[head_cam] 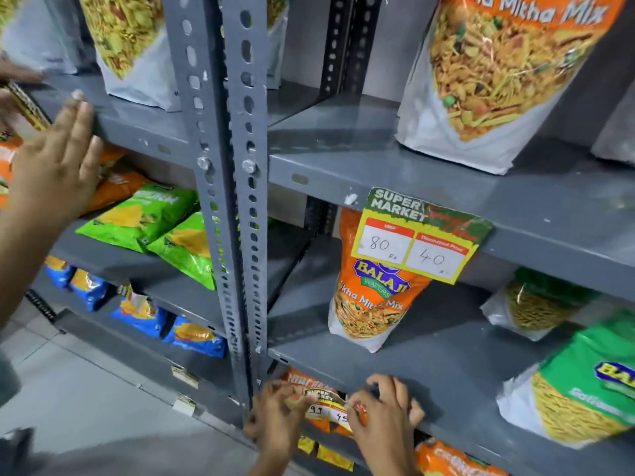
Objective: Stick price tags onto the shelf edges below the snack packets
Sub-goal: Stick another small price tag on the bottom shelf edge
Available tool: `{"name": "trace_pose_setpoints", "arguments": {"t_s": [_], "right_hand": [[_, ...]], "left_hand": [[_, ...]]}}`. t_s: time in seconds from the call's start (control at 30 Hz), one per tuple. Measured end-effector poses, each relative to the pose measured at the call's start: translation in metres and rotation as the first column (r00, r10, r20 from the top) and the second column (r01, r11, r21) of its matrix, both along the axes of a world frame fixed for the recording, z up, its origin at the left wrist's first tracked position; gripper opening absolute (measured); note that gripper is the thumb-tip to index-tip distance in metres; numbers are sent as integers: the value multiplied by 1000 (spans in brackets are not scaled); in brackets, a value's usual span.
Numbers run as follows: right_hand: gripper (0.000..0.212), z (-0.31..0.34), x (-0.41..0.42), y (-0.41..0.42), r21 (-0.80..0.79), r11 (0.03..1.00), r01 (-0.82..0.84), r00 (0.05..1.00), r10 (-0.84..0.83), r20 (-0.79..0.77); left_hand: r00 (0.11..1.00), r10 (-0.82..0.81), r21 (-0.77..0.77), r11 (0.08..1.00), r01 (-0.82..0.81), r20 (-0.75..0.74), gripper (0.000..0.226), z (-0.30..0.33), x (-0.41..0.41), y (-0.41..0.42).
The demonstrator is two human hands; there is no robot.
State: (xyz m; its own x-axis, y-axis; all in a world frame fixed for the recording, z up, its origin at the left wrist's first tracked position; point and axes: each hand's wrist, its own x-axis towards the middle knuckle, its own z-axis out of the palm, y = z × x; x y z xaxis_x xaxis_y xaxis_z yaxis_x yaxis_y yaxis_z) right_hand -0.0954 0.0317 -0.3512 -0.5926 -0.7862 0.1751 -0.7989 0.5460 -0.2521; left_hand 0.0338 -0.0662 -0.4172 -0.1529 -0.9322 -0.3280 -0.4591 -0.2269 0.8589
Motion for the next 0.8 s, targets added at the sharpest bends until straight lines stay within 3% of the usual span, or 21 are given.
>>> {"name": "trace_pose_setpoints", "arguments": {"t_s": [0.17, 0.3, 0.5, 0.6, 0.8], "right_hand": [[25, -4, -5, -14, -46, 998, 53, 998, -54, -17], [27, -6, -11, -18, -59, 997, 48, 999, -49, -14], [38, -6, -8, -23, -67, 995, 76, 997, -75, 11], [45, -4, -7, -25, -77, 992, 103, 994, -101, 29], [40, 3, -10, 2, -121, 972, 200, 978, -190, 85]], "left_hand": [[994, -29, -200, 979, 50, 102, 26, -4, -5, -23], [982, -4, -208, 977, 44, 189, 30, -6, -11, -26], [959, 23, -282, 958, 61, 284, 58, -6, -16, -18], [963, 51, -311, 950, 35, 265, 33, 5, -17, -16], [953, 230, -308, 938, -162, 198, 44, 38, -13, -5]]}}
